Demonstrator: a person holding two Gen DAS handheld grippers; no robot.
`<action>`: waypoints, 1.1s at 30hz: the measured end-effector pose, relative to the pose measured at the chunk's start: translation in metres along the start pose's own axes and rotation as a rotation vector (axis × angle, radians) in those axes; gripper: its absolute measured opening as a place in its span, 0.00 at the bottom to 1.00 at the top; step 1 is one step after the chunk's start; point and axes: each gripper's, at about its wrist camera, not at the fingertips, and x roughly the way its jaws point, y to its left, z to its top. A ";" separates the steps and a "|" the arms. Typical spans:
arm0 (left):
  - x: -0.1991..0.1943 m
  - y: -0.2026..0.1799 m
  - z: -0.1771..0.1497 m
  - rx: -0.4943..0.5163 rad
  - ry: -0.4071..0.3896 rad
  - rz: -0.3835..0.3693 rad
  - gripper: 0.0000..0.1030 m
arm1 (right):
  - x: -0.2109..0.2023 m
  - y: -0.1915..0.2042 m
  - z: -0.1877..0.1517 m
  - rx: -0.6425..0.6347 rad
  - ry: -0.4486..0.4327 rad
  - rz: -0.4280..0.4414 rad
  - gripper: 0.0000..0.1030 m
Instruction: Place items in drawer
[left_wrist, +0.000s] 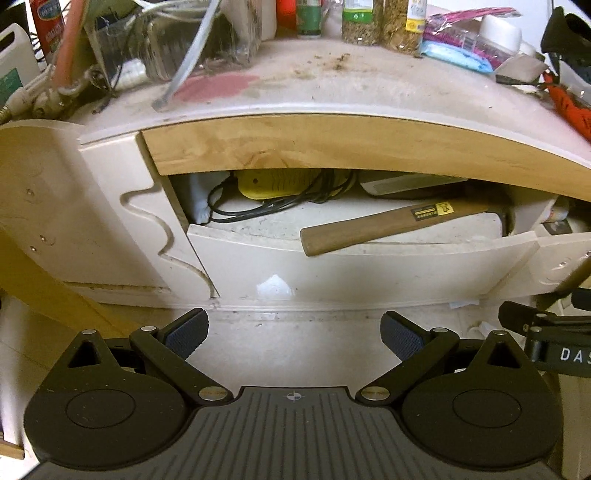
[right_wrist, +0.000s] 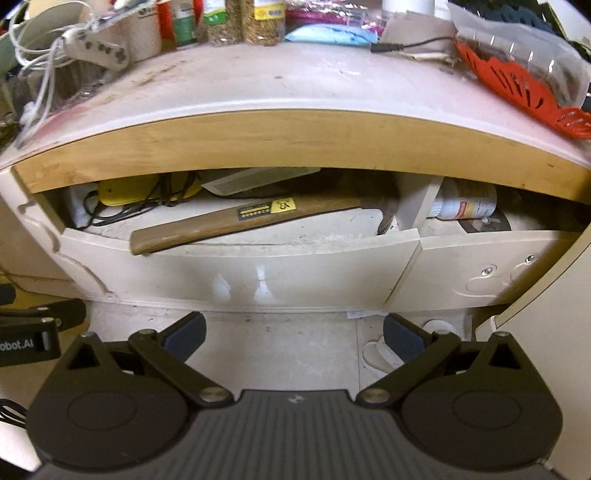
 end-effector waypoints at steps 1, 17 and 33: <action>-0.003 0.000 0.000 0.001 -0.004 -0.001 1.00 | -0.004 0.000 -0.001 -0.003 -0.005 0.002 1.00; -0.034 0.002 -0.012 0.016 -0.043 -0.031 1.00 | -0.049 0.001 -0.018 -0.039 -0.084 -0.001 1.00; -0.033 0.003 -0.012 -0.002 -0.046 -0.035 1.00 | -0.050 0.004 -0.018 -0.049 -0.088 0.011 1.00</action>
